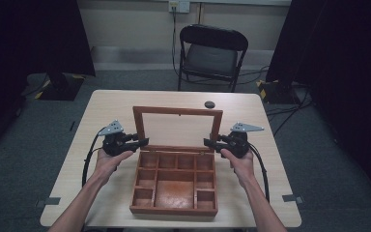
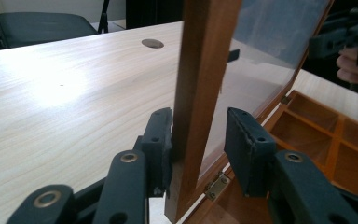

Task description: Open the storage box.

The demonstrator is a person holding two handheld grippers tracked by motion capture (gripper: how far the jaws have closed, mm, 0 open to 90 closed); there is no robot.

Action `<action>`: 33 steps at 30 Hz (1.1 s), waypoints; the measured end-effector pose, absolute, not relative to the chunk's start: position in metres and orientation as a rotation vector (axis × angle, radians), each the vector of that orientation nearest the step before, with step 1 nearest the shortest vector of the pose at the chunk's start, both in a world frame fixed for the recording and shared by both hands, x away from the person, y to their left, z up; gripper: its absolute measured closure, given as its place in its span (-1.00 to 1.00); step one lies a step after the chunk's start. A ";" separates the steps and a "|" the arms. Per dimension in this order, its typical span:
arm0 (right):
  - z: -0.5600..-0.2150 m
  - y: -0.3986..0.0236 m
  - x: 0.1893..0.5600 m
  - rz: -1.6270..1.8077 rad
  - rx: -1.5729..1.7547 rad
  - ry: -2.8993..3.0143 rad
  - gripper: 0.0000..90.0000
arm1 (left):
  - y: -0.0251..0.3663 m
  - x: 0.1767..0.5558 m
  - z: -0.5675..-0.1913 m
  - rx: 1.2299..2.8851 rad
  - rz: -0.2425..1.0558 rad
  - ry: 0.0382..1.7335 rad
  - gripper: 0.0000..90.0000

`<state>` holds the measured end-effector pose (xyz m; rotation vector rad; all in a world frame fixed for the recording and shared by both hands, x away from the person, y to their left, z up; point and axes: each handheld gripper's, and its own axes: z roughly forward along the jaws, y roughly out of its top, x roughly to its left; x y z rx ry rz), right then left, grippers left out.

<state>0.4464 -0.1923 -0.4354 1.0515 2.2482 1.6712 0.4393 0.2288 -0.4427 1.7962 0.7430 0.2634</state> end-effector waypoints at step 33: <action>-0.451 -0.191 0.463 1.677 1.129 2.209 0.32 | 0.222 0.456 -0.462 1.792 0.210 0.853 0.23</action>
